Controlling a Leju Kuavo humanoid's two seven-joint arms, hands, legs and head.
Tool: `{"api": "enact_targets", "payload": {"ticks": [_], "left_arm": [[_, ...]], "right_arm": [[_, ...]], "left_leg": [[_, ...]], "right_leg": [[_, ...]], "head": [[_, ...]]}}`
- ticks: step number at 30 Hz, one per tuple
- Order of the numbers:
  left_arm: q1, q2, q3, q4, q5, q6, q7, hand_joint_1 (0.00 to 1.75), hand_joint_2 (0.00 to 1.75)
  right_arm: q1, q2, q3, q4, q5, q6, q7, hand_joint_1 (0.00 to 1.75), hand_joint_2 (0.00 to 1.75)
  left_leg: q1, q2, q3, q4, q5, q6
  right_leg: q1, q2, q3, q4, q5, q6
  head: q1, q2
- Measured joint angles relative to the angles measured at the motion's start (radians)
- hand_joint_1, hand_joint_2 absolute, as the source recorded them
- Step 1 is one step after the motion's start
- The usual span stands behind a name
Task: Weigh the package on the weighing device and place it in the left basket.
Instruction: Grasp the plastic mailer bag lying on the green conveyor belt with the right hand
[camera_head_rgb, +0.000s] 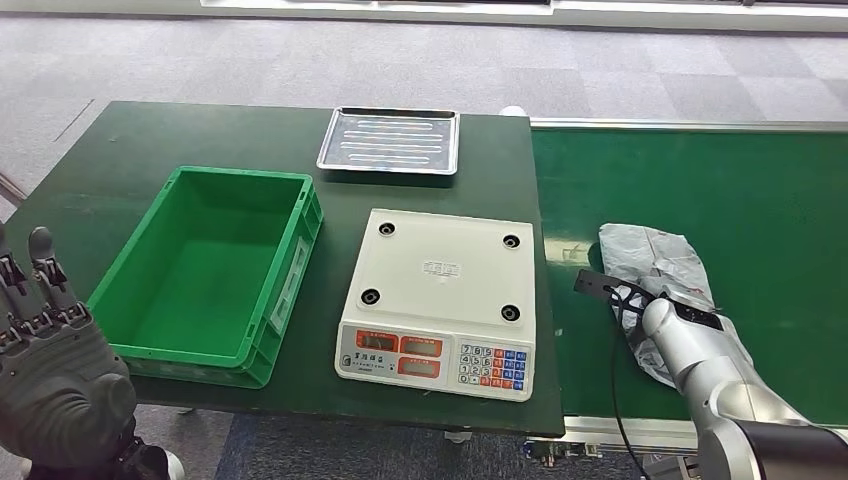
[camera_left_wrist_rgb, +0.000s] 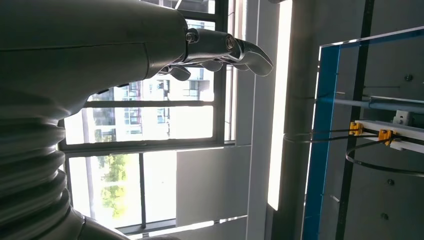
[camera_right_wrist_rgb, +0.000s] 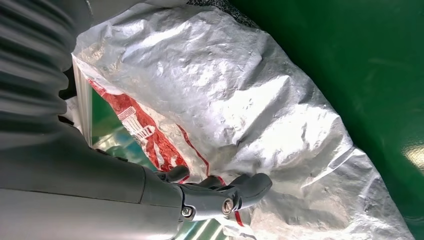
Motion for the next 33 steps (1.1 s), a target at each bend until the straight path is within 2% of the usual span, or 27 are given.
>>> {"api": "enact_targets", "payload": {"ticks": [2, 6, 7, 10, 11, 25, 33], "left_arm": [[0.000, 0.000, 0.000, 0.000, 0.001, 0.000, 0.000, 0.00, 1.75], [-0.005, 0.001, 0.000, 0.002, 0.014, -0.003, 0.000, 0.00, 1.75], [-0.007, 0.002, 0.000, 0.003, 0.017, -0.006, 0.000, 0.00, 1.75], [-0.012, 0.003, 0.000, 0.005, 0.024, -0.012, 0.000, 0.00, 1.75], [-0.013, 0.004, 0.000, 0.006, 0.026, -0.013, 0.000, 0.00, 1.75], [-0.012, 0.007, 0.005, 0.009, 0.035, -0.012, 0.000, 0.00, 1.75], [-0.012, 0.007, 0.020, 0.009, 0.040, -0.012, 0.000, 0.00, 1.75]], "right_arm": [[0.002, 0.000, 0.001, 0.000, -0.005, 0.006, -0.025, 0.00, 1.75], [0.023, -0.002, 0.011, -0.006, -0.038, 0.029, -0.145, 0.00, 1.75], [0.032, -0.004, 0.016, -0.010, -0.046, 0.033, -0.170, 0.07, 1.75], [0.059, -0.012, 0.034, -0.027, -0.072, 0.050, -0.234, 1.38, 1.75], [0.066, -0.015, 0.040, -0.033, -0.079, 0.057, -0.252, 1.75, 1.75], [0.088, -0.042, 0.083, -0.072, -0.122, 0.082, -0.351, 1.75, 1.75], [0.089, -0.053, 0.106, -0.078, -0.154, 0.083, -0.358, 1.75, 1.75]], "left_leg": [[0.000, 0.000, 0.000, 0.000, 0.000, 0.000], [0.000, 0.000, 0.000, 0.000, 0.000, 0.000], [0.000, 0.000, 0.000, 0.000, 0.000, 0.000], [0.000, 0.000, 0.000, 0.000, 0.000, 0.000], [0.000, 0.000, 0.000, 0.000, 0.000, 0.000], [0.000, 0.000, 0.001, 0.000, 0.000, 0.000], [0.000, 0.000, 0.000, 0.000, 0.000, 0.000]], "right_leg": [[0.000, 0.000, 0.000, 0.000, 0.000, 0.000], [0.000, 0.000, 0.000, 0.000, 0.000, 0.000], [0.000, 0.000, 0.000, 0.000, 0.000, 0.000], [0.000, 0.000, 0.000, 0.000, 0.000, 0.000], [0.000, 0.000, 0.000, 0.000, 0.000, 0.000], [0.000, 0.000, 0.000, 0.000, 0.000, 0.000], [0.000, 0.000, 0.000, 0.000, 0.000, 0.000]], "head": [[0.000, 0.000], [0.000, 0.000], [0.000, 0.000], [0.000, 0.000], [0.000, 0.000], [0.000, 0.000], [0.000, 0.000]]}}
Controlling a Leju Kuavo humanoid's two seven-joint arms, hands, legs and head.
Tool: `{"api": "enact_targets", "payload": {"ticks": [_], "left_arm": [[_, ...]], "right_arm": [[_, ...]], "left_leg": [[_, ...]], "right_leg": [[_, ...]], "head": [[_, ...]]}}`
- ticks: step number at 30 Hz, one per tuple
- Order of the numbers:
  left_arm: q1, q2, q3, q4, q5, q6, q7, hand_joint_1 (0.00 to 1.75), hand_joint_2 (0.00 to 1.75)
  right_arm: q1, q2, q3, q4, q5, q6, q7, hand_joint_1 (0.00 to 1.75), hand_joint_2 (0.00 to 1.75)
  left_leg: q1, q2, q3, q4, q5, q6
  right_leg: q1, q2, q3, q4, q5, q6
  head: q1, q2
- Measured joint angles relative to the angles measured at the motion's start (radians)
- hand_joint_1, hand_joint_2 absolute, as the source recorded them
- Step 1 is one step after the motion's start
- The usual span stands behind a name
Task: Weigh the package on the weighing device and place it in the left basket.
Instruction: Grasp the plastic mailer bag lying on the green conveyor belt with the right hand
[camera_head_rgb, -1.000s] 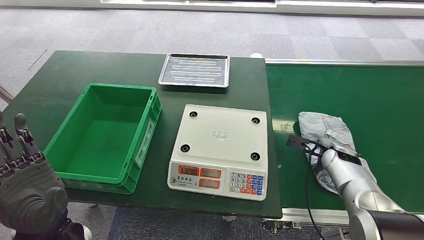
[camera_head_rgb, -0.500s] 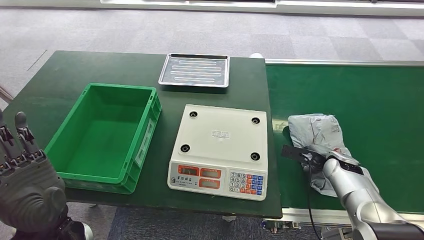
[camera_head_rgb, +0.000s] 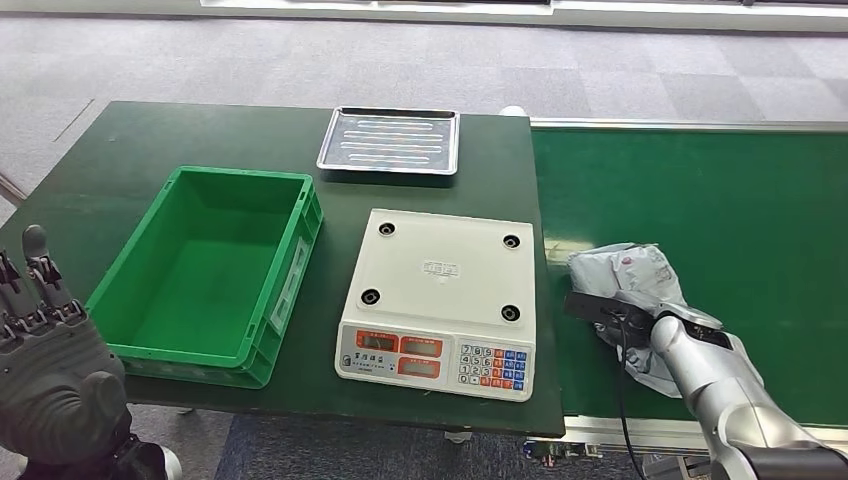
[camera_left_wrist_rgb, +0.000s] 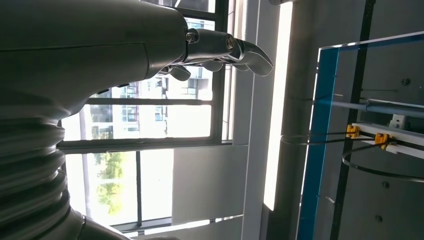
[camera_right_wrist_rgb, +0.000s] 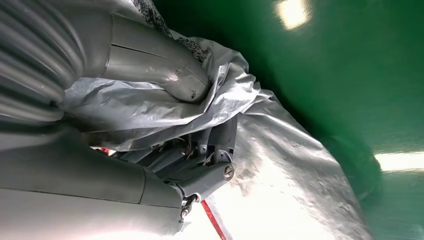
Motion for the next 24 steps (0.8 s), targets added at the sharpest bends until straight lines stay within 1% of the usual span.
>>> {"api": "enact_targets", "payload": {"ticks": [3, 4, 6, 8, 10, 12, 13, 15, 18, 21, 24], "left_arm": [[0.000, 0.000, 0.001, 0.000, 0.000, 0.000, 0.000, 0.00, 1.75], [0.000, 0.000, 0.002, 0.000, 0.000, 0.000, 0.000, 0.00, 1.75], [0.003, 0.000, 0.005, -0.004, 0.000, 0.002, 0.000, 0.00, 1.75], [0.012, -0.001, 0.012, -0.014, -0.001, 0.006, 0.000, 0.00, 1.75], [0.025, -0.003, 0.021, -0.028, -0.002, 0.010, 0.000, 0.00, 1.75], [0.036, -0.008, 0.027, -0.039, -0.004, 0.012, 0.000, 0.00, 1.75], [0.039, -0.010, 0.028, -0.042, -0.005, 0.013, 0.000, 0.00, 1.75], [0.042, -0.014, 0.030, -0.043, -0.008, 0.015, 0.000, 0.00, 1.75], [0.042, -0.016, 0.030, -0.044, -0.011, 0.017, 0.000, 0.00, 1.75], [0.043, -0.016, 0.031, -0.044, -0.012, 0.018, 0.000, 0.00, 1.75], [0.043, -0.016, 0.031, -0.045, -0.012, 0.018, 0.000, 0.00, 1.75]], "right_arm": [[0.003, -0.001, 0.011, -0.004, -0.007, -0.040, 0.014, 1.75, 1.75], [0.003, -0.001, 0.014, -0.009, -0.008, -0.070, 0.026, 1.75, 1.75], [0.000, 0.002, 0.017, -0.026, -0.011, -0.161, 0.067, 1.75, 1.75], [-0.016, 0.010, 0.021, -0.058, 0.001, -0.285, 0.135, 1.75, 1.75], [-0.047, 0.024, 0.026, -0.115, 0.041, -0.409, 0.233, 1.75, 1.75], [-0.079, 0.039, 0.032, -0.206, 0.102, -0.496, 0.334, 1.75, 1.75], [-0.091, 0.048, 0.036, -0.264, 0.133, -0.520, 0.370, 1.75, 1.75], [-0.110, 0.067, 0.044, -0.385, 0.181, -0.535, 0.414, 1.75, 1.75], [-0.122, 0.092, 0.053, -0.517, 0.205, -0.531, 0.438, 1.75, 1.75], [-0.120, 0.105, 0.061, -0.594, 0.208, -0.531, 0.441, 1.75, 1.75], [-0.118, 0.111, 0.066, -0.637, 0.208, -0.531, 0.441, 1.75, 1.75]], "left_leg": [[0.000, 0.000, 0.000, 0.000, 0.000, 0.000], [0.000, 0.000, -0.001, 0.000, 0.000, 0.000], [0.000, 0.000, -0.002, 0.000, 0.000, 0.000], [0.000, 0.000, -0.002, 0.000, 0.001, 0.000], [0.000, 0.001, -0.002, 0.000, 0.001, -0.001], [0.000, 0.002, -0.002, 0.000, 0.002, -0.002], [0.000, 0.002, -0.002, 0.000, 0.002, -0.002], [0.000, 0.001, -0.002, 0.000, 0.002, -0.002], [0.000, 0.000, -0.001, 0.000, 0.002, -0.002], [0.000, 0.000, -0.002, 0.000, 0.002, -0.002], [0.000, 0.000, -0.002, 0.000, 0.001, -0.002]], "right_leg": [[0.000, 0.000, 0.000, 0.000, 0.000, 0.000], [0.000, 0.000, 0.000, 0.000, 0.000, 0.000], [0.000, 0.000, 0.000, 0.000, 0.000, 0.000], [0.000, 0.000, -0.001, 0.000, 0.001, 0.000], [0.000, 0.002, -0.002, 0.000, 0.001, 0.000], [0.000, 0.003, -0.002, 0.000, 0.001, 0.000], [0.000, 0.003, -0.002, 0.000, 0.001, 0.000], [0.001, 0.003, -0.002, 0.000, 0.001, 0.000], [0.002, 0.001, -0.002, 0.000, 0.000, 0.000], [0.001, 0.000, -0.002, 0.000, 0.000, -0.001], [0.000, 0.000, -0.002, 0.000, 0.000, 0.000]], "head": [[0.000, 0.000], [0.000, 0.000], [0.000, 0.000], [0.000, 0.000], [0.000, 0.000], [0.000, 0.000], [0.000, 0.000], [0.000, 0.000], [0.000, 0.000], [0.000, 0.000], [0.000, 0.000]]}}
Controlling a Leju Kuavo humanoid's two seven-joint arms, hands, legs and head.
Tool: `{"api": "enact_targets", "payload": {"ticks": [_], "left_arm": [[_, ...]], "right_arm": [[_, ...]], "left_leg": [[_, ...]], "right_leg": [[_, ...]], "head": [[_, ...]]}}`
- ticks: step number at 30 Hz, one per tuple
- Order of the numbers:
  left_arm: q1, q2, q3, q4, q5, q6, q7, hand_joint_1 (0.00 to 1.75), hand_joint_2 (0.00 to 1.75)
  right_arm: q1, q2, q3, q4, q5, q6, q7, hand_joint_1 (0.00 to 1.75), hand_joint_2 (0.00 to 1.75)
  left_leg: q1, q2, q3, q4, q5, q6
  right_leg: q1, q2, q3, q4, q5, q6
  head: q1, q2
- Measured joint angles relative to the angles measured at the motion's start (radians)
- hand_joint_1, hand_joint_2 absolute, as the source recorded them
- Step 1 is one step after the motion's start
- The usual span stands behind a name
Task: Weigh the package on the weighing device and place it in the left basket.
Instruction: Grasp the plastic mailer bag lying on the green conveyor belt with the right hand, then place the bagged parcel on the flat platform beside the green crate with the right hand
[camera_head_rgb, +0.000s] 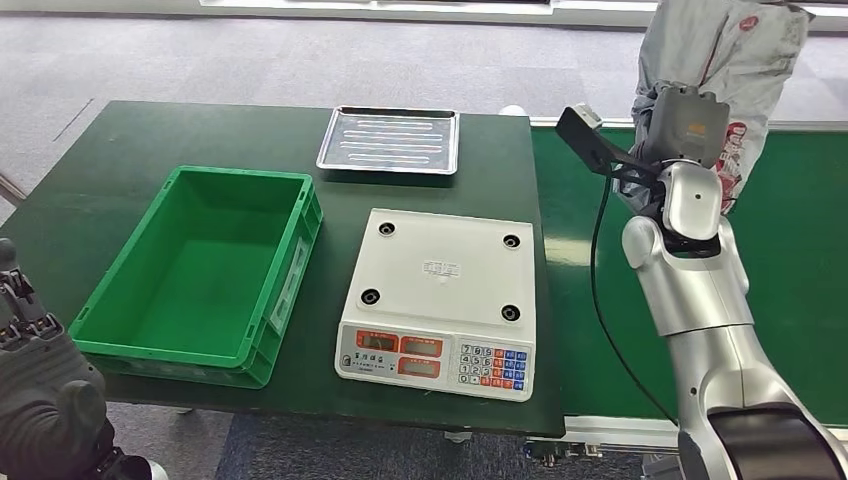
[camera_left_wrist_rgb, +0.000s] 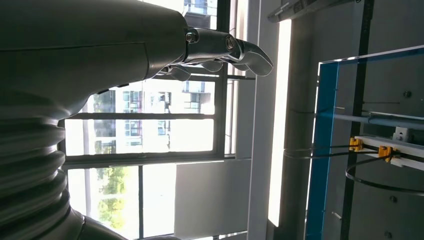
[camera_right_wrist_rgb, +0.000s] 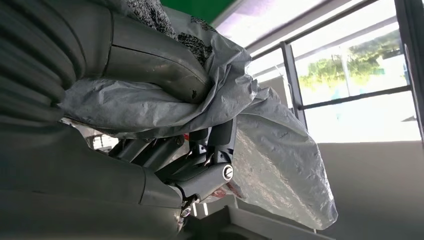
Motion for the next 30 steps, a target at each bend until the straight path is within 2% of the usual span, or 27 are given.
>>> {"api": "enact_targets", "payload": {"ticks": [14, 18, 21, 23, 28, 30], "left_arm": [[0.000, 0.000, 0.001, 0.000, 0.000, 0.000, 0.000, 0.00, 1.75], [-0.002, 0.000, 0.001, 0.001, 0.000, 0.001, 0.000, 0.00, 1.75], [-0.010, 0.000, 0.001, 0.007, 0.008, 0.001, 0.000, 0.00, 1.75], [-0.020, 0.001, 0.000, 0.019, 0.021, -0.009, 0.000, 0.00, 1.75], [-0.078, 0.008, -0.013, 0.092, 0.054, -0.049, 0.002, 0.00, 1.75], [-0.100, 0.010, -0.019, 0.126, 0.060, -0.055, 0.002, 0.00, 1.75]], "right_arm": [[0.010, 0.010, 0.002, -0.055, 0.006, -0.005, -0.003, 1.75, 1.75], [0.009, 0.040, 0.024, -0.066, 0.049, -0.012, -0.028, 1.75, 1.75], [-0.007, 0.095, 0.078, -0.067, 0.082, 0.034, -0.061, 1.75, 1.75], [-0.034, 0.149, 0.132, -0.032, 0.077, 0.077, -0.121, 1.75, 1.75], [-0.080, 0.339, 0.294, 0.220, -0.050, 0.125, -0.326, 1.75, 1.75], [-0.058, 0.413, 0.367, 0.310, -0.141, 0.117, -0.347, 1.75, 1.75]], "left_leg": [[0.000, 0.000, 0.000, 0.000, 0.000, 0.000], [0.000, 0.001, 0.000, 0.000, 0.000, 0.000], [0.000, 0.005, 0.001, -0.001, 0.000, -0.001], [0.000, 0.007, 0.002, -0.001, 0.000, -0.002], [0.003, 0.009, 0.005, -0.002, 0.002, -0.005], [0.004, 0.008, 0.005, -0.002, 0.002, -0.006]], "right_leg": [[0.000, 0.000, 0.000, 0.000, 0.000, 0.000], [0.000, 0.002, 0.000, 0.000, 0.000, 0.000], [0.001, 0.007, -0.001, 0.000, 0.001, 0.000], [0.002, 0.009, -0.001, 0.000, 0.001, -0.001], [0.006, 0.010, 0.000, 0.000, 0.001, -0.005], [0.007, 0.009, 0.000, 0.000, 0.001, -0.007]], "head": [[0.000, 0.000], [0.000, 0.000], [0.000, 0.000], [0.000, 0.000], [0.000, 0.000], [0.000, 0.000]]}}
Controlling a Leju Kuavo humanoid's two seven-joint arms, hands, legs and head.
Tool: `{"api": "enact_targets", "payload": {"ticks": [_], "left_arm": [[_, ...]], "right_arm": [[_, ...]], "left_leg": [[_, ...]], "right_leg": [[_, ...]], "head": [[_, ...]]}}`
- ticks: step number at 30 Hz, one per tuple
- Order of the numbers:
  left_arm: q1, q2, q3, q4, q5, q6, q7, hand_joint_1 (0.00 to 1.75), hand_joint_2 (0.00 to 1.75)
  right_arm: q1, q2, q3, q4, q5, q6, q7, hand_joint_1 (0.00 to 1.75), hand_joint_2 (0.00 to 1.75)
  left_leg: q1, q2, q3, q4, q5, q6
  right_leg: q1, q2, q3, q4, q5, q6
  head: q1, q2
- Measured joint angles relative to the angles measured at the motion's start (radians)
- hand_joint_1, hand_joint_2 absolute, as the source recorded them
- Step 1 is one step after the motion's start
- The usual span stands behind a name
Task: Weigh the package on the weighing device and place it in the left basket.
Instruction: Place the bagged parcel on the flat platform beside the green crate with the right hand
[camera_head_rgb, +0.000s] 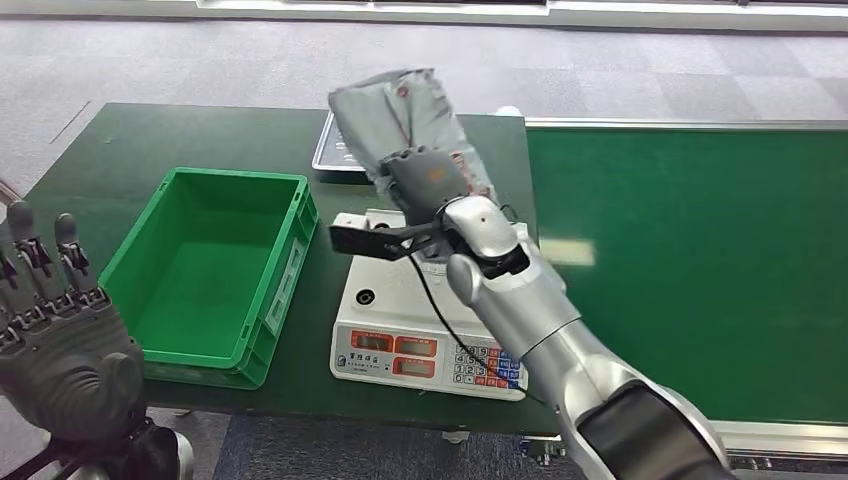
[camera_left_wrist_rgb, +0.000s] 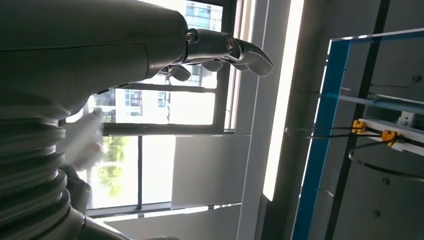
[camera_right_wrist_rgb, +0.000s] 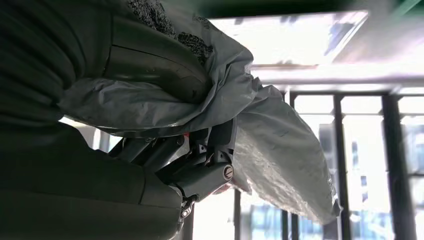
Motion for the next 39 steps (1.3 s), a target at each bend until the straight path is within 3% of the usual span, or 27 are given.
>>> {"api": "enact_targets", "payload": {"ticks": [3, 6, 16, 18, 20, 22, 39], "left_arm": [[-0.019, 0.001, -0.001, 0.033, 0.000, -0.002, 0.000, 0.00, 1.75], [-0.024, 0.002, -0.001, 0.048, 0.000, -0.003, 0.000, 0.00, 1.75], [-0.026, 0.002, 0.000, 0.066, 0.000, -0.004, -0.001, 0.00, 1.75], [-0.026, 0.002, 0.000, 0.068, 0.000, -0.005, -0.001, 0.00, 1.75], [-0.026, 0.002, 0.000, 0.070, -0.002, -0.005, -0.002, 0.00, 1.75], [-0.027, 0.002, 0.001, 0.071, -0.005, -0.005, -0.002, 0.00, 1.75], [-0.026, 0.002, 0.003, 0.071, -0.012, -0.005, -0.002, 0.00, 1.75]], "right_arm": [[0.017, 0.066, 0.129, 0.095, -0.110, -0.019, 0.030, 1.75, 1.75], [0.013, 0.097, 0.205, 0.155, -0.151, -0.021, 0.029, 1.75, 1.75], [0.002, 0.125, 0.285, 0.235, -0.171, -0.020, 0.023, 1.71, 1.75], [0.000, 0.125, 0.293, 0.242, -0.177, -0.017, 0.022, 0.84, 1.75], [-0.001, 0.125, 0.304, 0.247, -0.193, -0.014, 0.023, 0.00, 0.87], [-0.003, 0.125, 0.313, 0.250, -0.212, -0.018, 0.031, 0.00, 0.00], [-0.031, 0.125, 0.334, 0.258, -0.233, -0.050, 0.056, 0.00, 0.00]], "left_leg": [[0.000, -0.001, 0.000, 0.000, 0.000, -0.001], [0.000, 0.000, -0.001, 0.000, -0.001, -0.002], [-0.001, 0.000, 0.000, 0.000, -0.001, -0.002], [-0.001, 0.000, 0.000, 0.000, -0.001, -0.002], [-0.001, 0.000, 0.000, 0.000, -0.001, -0.002], [-0.001, 0.000, 0.000, 0.000, -0.001, -0.002], [-0.001, 0.000, 0.000, 0.000, -0.001, -0.002]], "right_leg": [[0.000, -0.001, 0.000, 0.000, 0.000, -0.001], [-0.001, 0.000, 0.000, 0.000, 0.000, -0.001], [-0.002, 0.000, 0.000, 0.000, 0.000, -0.001], [-0.001, 0.000, 0.000, 0.000, 0.000, -0.001], [-0.001, 0.000, 0.000, 0.000, 0.000, -0.001], [-0.001, 0.000, 0.000, 0.000, 0.000, -0.001], [-0.001, 0.000, 0.000, 0.000, 0.000, -0.001]], "head": [[0.000, 0.000], [0.000, 0.000], [0.000, 0.000], [0.000, 0.000], [0.000, 0.000], [0.000, 0.000], [0.000, 0.000]]}}
